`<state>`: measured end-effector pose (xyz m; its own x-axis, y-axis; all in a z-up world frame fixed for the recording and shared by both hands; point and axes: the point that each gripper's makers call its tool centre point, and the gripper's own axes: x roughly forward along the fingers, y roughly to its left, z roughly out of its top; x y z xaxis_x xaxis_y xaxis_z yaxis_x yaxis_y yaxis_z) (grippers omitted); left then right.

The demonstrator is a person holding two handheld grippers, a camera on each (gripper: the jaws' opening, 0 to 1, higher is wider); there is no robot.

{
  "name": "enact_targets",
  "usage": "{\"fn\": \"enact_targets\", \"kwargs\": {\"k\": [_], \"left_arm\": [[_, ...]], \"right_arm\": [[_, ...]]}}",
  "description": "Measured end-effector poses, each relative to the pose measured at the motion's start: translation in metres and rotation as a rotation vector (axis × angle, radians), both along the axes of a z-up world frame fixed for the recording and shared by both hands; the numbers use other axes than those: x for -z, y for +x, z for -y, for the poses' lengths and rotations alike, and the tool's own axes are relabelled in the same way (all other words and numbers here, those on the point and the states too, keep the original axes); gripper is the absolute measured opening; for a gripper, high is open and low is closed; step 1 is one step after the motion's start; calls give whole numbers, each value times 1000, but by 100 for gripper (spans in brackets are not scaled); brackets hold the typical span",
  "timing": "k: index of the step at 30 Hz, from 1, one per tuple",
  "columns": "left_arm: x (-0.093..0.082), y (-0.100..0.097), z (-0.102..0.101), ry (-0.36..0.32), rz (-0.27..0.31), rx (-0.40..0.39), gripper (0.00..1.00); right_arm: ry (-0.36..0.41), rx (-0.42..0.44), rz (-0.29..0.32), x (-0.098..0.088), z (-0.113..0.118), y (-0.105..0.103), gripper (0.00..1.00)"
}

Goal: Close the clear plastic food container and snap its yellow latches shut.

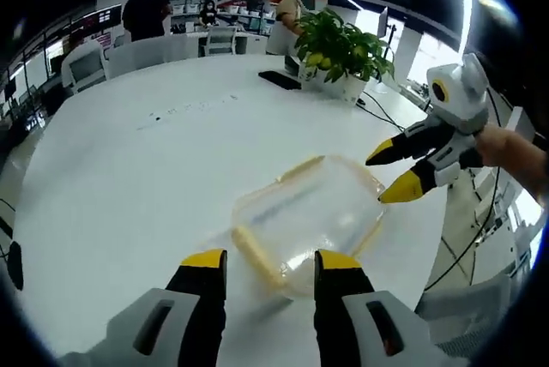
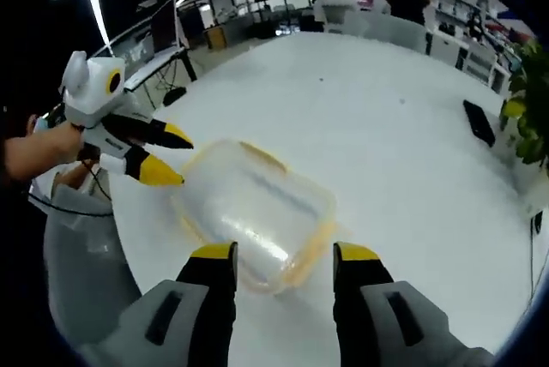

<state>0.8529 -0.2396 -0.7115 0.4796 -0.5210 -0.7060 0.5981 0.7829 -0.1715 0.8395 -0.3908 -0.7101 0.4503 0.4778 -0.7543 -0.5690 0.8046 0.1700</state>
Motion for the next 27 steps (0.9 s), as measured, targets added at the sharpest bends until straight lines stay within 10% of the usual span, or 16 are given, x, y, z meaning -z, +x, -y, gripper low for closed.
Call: {"fn": "enact_targets", "kwargs": {"k": [27], "left_arm": [[12,-7,13,-61,-119,-8,36]], "right_arm": [[73,65,-66,12,-10,-2,46]]}}
